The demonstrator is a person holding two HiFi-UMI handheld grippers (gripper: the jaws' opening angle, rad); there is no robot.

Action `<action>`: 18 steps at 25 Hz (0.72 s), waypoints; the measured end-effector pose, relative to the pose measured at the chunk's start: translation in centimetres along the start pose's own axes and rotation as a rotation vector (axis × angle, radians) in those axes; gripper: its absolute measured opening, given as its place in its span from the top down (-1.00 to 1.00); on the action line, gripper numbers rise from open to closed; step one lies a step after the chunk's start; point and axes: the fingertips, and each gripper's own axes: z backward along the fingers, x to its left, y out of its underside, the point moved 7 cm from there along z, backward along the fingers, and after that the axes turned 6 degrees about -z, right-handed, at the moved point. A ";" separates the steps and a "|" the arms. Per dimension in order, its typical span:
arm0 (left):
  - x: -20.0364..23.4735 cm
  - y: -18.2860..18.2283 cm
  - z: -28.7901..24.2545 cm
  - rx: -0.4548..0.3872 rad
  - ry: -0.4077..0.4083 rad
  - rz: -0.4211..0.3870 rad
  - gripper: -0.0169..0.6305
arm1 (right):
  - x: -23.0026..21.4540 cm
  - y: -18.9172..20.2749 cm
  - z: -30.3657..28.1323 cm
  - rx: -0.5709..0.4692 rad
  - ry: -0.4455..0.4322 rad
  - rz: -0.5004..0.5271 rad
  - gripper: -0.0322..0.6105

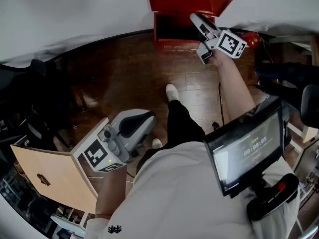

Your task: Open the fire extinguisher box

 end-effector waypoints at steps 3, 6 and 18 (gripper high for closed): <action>-1.8 -1.5 3.1 -0.055 0.038 -0.051 0.96 | 5.2 2.7 1.9 0.020 0.010 0.162 0.20; -0.1 -7.4 3.6 -0.045 0.069 -0.006 0.96 | 11.1 1.6 0.5 0.072 0.034 0.225 0.20; -7.2 -20.8 11.9 -0.012 0.130 -0.013 0.96 | 36.6 4.1 7.9 0.148 0.074 0.291 0.24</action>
